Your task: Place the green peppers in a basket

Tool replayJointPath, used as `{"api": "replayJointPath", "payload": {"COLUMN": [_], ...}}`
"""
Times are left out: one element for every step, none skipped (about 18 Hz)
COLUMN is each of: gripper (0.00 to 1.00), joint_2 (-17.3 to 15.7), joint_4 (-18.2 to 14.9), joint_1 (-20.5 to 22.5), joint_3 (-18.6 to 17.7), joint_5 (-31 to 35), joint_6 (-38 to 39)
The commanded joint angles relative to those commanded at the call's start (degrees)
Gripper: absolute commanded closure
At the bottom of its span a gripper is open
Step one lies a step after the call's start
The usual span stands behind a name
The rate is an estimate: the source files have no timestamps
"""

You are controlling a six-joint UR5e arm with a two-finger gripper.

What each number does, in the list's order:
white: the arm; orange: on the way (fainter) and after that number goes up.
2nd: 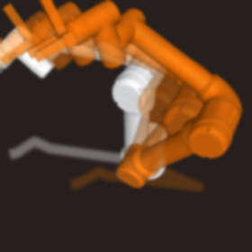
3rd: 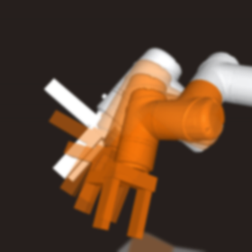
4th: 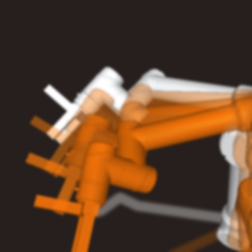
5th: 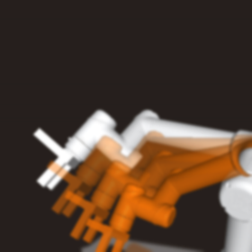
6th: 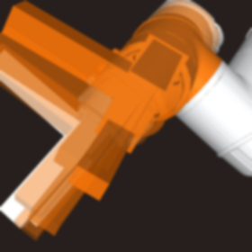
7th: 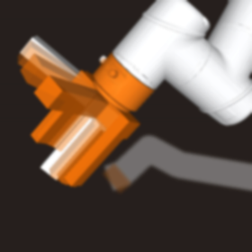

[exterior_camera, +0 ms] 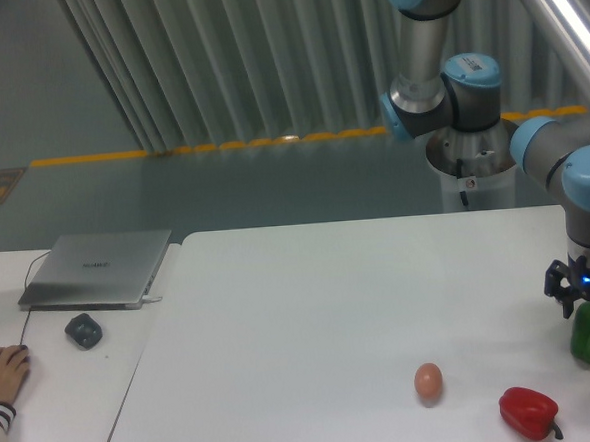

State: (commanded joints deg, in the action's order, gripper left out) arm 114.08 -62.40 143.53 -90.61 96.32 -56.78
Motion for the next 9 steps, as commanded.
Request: {"api": "replayJointPath", "payload": {"gripper": [0.06,0.08,0.12,0.19,0.3,0.37,0.45,0.48,0.55], "joint_2": [0.18,0.26,0.27,0.27,0.27,0.27,0.27,0.09,-0.08], "joint_4": [0.0,0.0,0.0,0.0,-0.09,-0.17,-0.44,-1.4,-2.8], "joint_1": [-0.26,-0.27,-0.27,-0.27,-0.27,-0.35,-0.36,-0.36,-0.36], "joint_3": [0.0,0.0,-0.17,-0.18,-0.44,-0.53,-0.53,-0.27,0.34], "joint_5": [0.44,0.62,0.62,0.62,0.62,0.71,0.71,0.71,0.62], "joint_6": [-0.09,-0.09,-0.18,-0.26,-0.26,-0.18,-0.26,-0.35,-0.44]}}
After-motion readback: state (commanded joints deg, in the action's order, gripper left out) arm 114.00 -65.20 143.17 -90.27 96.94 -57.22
